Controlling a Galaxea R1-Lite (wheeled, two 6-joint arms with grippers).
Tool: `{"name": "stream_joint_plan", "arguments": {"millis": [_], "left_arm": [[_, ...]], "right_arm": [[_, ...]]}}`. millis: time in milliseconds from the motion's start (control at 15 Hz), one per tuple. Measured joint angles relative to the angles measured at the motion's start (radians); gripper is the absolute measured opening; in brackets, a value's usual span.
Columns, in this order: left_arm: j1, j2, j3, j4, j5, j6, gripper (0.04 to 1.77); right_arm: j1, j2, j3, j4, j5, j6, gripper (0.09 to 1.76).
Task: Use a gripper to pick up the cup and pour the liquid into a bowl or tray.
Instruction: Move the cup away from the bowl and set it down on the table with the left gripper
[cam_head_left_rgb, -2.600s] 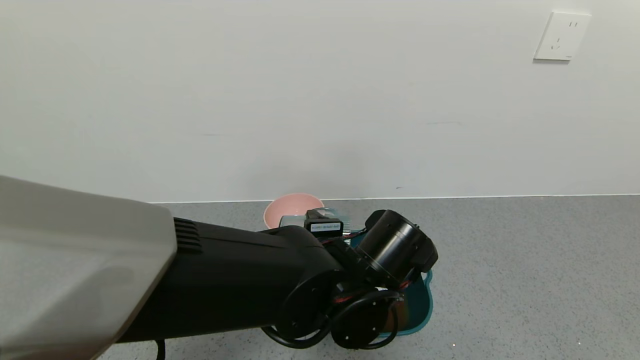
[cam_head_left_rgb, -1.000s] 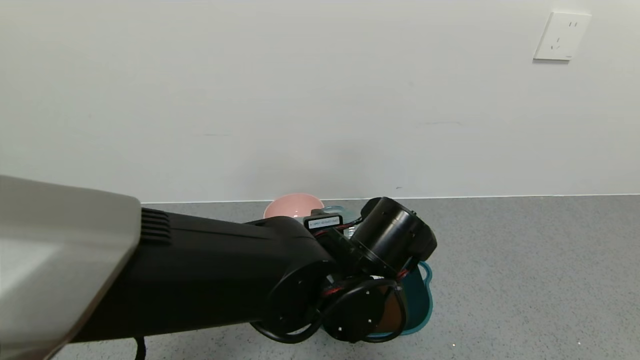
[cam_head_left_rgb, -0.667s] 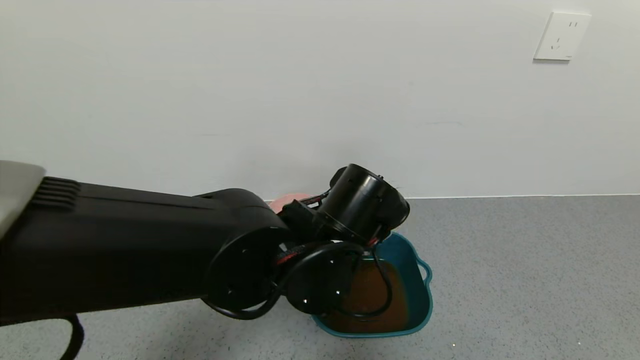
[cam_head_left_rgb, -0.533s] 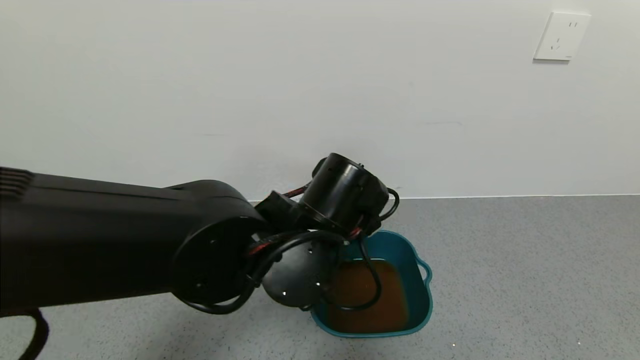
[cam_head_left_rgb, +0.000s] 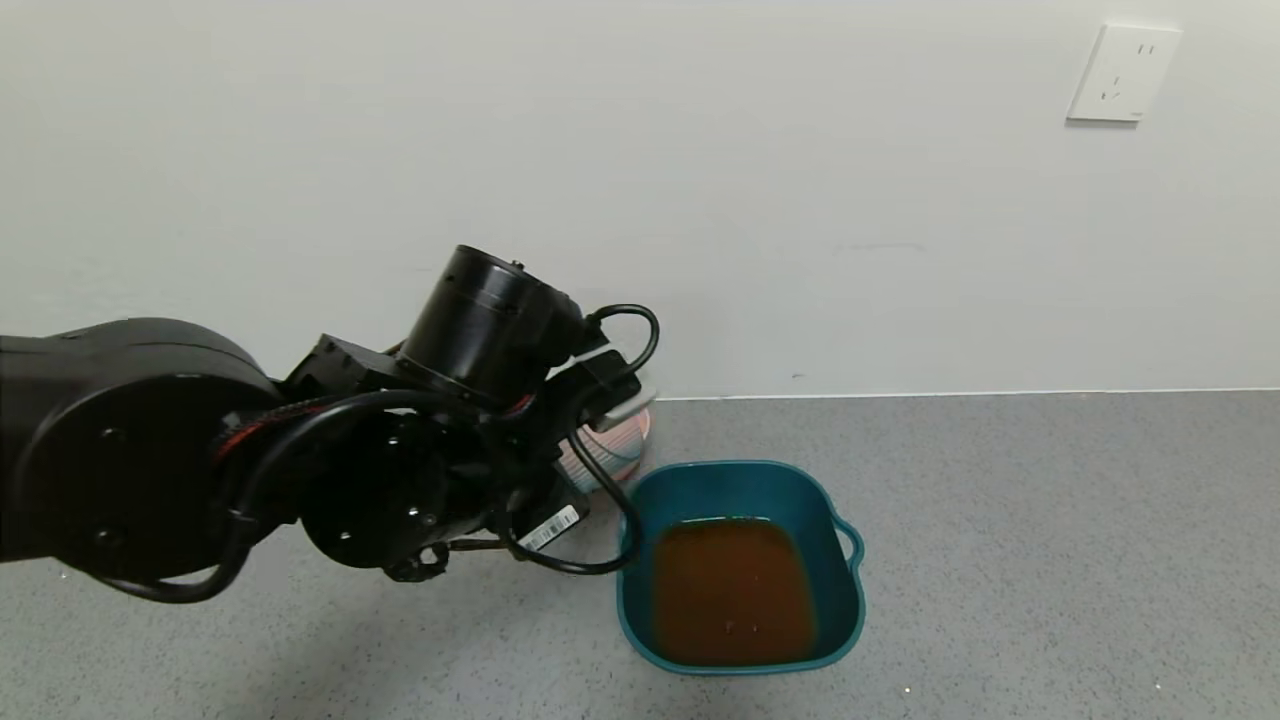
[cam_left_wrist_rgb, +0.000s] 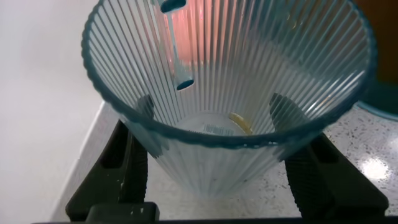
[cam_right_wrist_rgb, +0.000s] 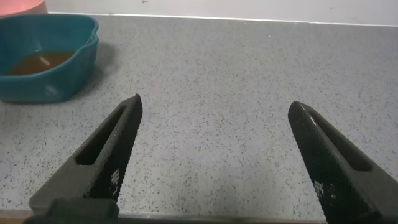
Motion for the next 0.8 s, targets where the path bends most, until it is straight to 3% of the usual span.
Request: {"name": "stream_joint_plan", "arguments": {"millis": [200,400,600,800], "left_arm": [[0.062,-0.053,0.078,-0.034,-0.061,-0.043,1.25],[0.128,-0.095,0.206,-0.279,-0.165,-0.042,1.25],[0.231,-0.12,0.354,-0.559,-0.307,-0.045,1.25],[0.349,-0.125,0.468,-0.743,-0.376,-0.097,1.25]], "right_arm": [[0.0,0.0,0.0,0.0,0.0,0.0,1.71],[0.0,0.0,0.0,0.0,0.0,0.0,1.71],[0.0,0.0,0.0,0.0,0.0,0.0,1.71],[0.0,0.0,0.0,0.001,0.0,0.0,1.71]]}}
